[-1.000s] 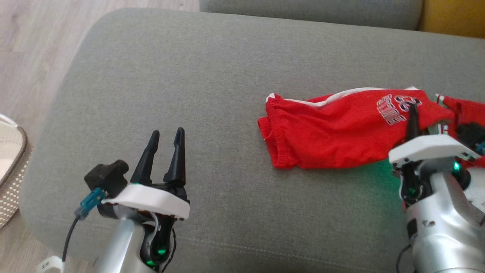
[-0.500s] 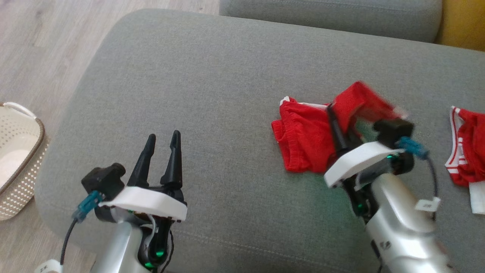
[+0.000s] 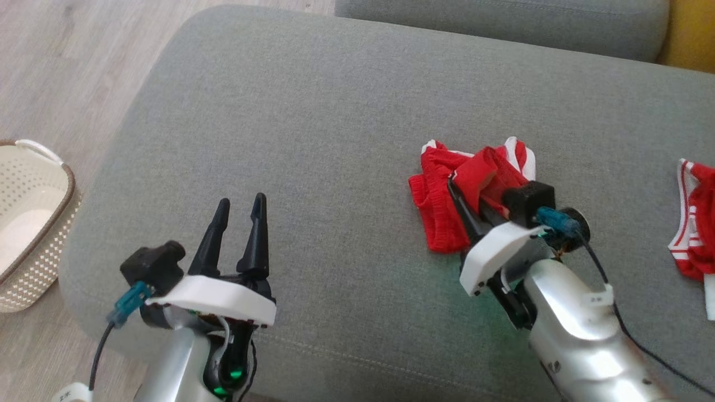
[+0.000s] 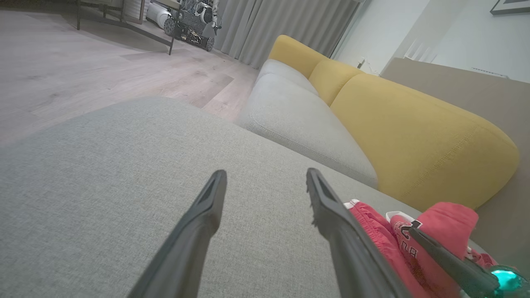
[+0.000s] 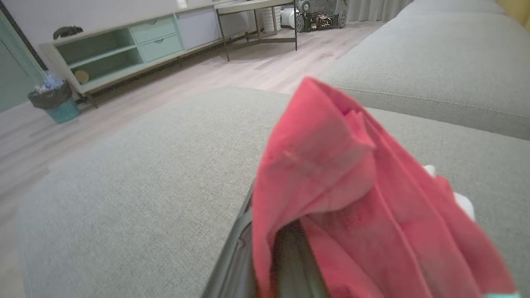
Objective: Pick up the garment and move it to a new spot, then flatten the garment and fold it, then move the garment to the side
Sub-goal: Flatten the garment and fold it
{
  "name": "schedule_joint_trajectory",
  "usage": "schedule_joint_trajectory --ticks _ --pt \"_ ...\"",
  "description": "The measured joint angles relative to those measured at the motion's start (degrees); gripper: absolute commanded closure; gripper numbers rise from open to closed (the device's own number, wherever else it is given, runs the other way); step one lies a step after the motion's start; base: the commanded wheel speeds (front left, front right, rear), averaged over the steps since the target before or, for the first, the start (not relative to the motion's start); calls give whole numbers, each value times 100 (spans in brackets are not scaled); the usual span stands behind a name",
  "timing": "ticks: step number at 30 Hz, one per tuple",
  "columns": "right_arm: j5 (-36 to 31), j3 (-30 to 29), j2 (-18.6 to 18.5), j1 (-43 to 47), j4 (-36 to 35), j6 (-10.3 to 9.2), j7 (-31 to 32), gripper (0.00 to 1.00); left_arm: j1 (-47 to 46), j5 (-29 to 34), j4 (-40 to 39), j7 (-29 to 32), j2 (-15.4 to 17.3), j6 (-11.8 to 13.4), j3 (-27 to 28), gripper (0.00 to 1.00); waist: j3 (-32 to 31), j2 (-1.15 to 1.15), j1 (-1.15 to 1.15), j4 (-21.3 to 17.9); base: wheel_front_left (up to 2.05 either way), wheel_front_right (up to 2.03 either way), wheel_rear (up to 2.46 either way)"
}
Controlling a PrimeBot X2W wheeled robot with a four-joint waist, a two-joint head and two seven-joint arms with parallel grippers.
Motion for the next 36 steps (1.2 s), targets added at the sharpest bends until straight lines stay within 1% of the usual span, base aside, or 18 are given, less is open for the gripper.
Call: schedule_joint_trajectory --ticks 4,8,12,13,14,15,20,26,31,36 --pt "-333 288 -54 -249 261 0 -3 100 0 -37 -4 0 0 1 -5 0 45 0 0 32 0 0 0" --pt "-714 751 -146 -543 634 0 -78 100 -1 -90 -20 0 0 1 -19 0 148 0 0 69 0 0 0" --pt "-737 1024 -148 -759 961 0 -100 100 -7 -145 -23 0 0 2 -44 0 243 0 0 121 0 0 0" --pt "-758 1096 -149 -803 1051 0 -101 78 -8 -145 -23 0 0 2 -53 0 259 0 0 137 0 0 0" --pt "-777 1148 -151 -833 1133 0 -114 43 -9 -145 -23 0 0 2 -64 0 274 0 0 152 0 0 0" --pt "-776 1189 -151 -848 1209 0 -155 0 -9 -145 -22 0 0 2 -76 0 287 0 0 166 0 0 0" --pt "-682 1478 -137 -865 1529 0 -233 0 -11 -146 -22 0 0 2 -91 0 308 0 0 192 0 0 0" --pt "-310 1850 -104 -865 1720 0 -253 0 -12 -143 -3 0 0 8 -82 0 239 0 0 92 0 0 0" --pt "88 2033 -73 -864 1713 0 -279 0 -11 -125 16 0 0 7 -57 0 122 0 0 -59 0 0 0" --pt "436 2141 -130 -835 1508 0 -298 0 -4 -56 47 0 0 7 -4 0 -63 0 0 -240 0 0 0"
